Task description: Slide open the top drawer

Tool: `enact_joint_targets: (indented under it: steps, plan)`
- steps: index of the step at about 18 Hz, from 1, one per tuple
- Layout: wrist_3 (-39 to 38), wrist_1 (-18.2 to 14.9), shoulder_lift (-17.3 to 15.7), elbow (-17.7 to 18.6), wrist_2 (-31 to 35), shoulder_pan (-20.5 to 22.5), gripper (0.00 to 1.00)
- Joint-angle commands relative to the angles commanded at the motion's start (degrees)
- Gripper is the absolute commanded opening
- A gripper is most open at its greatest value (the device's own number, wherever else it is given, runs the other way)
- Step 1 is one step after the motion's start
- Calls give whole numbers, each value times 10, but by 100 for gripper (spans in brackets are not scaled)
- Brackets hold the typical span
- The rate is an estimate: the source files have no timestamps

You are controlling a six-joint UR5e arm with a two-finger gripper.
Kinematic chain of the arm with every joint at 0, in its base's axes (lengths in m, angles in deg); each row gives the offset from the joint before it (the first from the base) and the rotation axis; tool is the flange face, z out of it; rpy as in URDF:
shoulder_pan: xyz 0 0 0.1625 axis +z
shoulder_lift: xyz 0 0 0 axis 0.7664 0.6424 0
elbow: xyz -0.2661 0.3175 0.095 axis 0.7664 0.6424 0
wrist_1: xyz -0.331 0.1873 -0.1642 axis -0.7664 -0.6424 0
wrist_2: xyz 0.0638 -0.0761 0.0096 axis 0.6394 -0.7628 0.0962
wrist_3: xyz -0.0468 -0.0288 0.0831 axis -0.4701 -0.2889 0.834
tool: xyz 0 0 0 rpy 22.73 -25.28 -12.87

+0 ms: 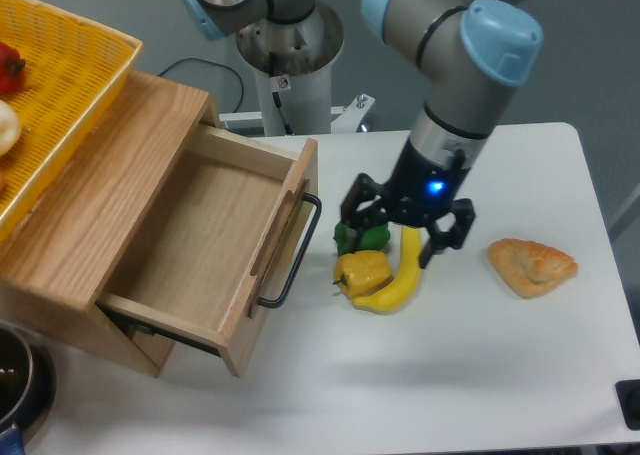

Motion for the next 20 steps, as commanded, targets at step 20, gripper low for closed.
enact_joint_targets:
  steps: [20]
  plan:
    - [381,-13,56,26,272,-11,100]
